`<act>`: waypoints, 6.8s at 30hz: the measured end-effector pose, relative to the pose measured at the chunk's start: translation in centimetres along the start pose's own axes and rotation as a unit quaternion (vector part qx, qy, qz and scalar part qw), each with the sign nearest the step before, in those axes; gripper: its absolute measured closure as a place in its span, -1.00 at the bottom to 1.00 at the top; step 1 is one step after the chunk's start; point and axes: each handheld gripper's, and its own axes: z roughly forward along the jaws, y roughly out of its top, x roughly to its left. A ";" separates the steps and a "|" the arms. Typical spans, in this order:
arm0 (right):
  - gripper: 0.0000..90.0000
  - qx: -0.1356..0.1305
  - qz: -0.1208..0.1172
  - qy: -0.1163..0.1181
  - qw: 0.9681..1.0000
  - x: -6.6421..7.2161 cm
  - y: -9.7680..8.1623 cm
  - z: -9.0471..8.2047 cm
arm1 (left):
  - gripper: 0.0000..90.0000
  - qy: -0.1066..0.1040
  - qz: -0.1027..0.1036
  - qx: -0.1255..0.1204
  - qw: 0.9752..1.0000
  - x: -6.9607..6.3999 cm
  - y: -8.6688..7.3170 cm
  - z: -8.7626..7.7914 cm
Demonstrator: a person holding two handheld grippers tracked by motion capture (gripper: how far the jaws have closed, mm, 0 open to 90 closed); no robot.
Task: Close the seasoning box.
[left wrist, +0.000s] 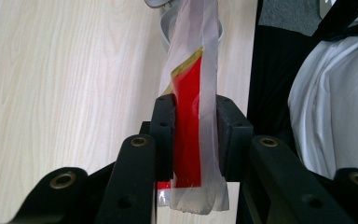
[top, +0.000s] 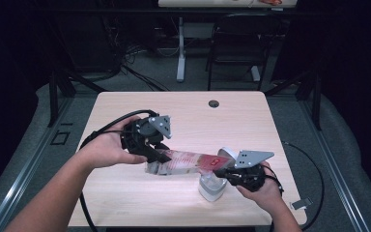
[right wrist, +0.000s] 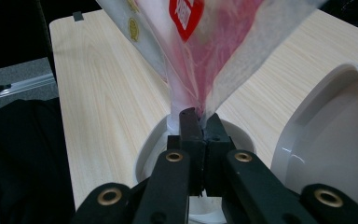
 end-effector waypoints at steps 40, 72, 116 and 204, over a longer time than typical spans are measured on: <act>1.00 0.005 0.002 0.003 1.000 0.0 -0.2 0.3 | 0.63 -0.003 0.009 0.053 0.999 0.4 0.8 0.4; 1.00 0.002 0.001 0.008 1.000 -0.1 -0.3 -0.1 | 0.63 0.001 0.025 0.066 0.998 -0.1 2.3 0.1; 0.99 0.008 -0.001 0.011 1.000 0.0 -0.4 0.0 | 0.64 -0.001 0.033 0.077 0.997 -0.2 3.1 0.5; 0.99 0.014 -0.002 0.009 1.000 -0.3 -0.8 0.0 | 0.61 0.004 0.041 0.080 0.996 -0.3 4.9 0.4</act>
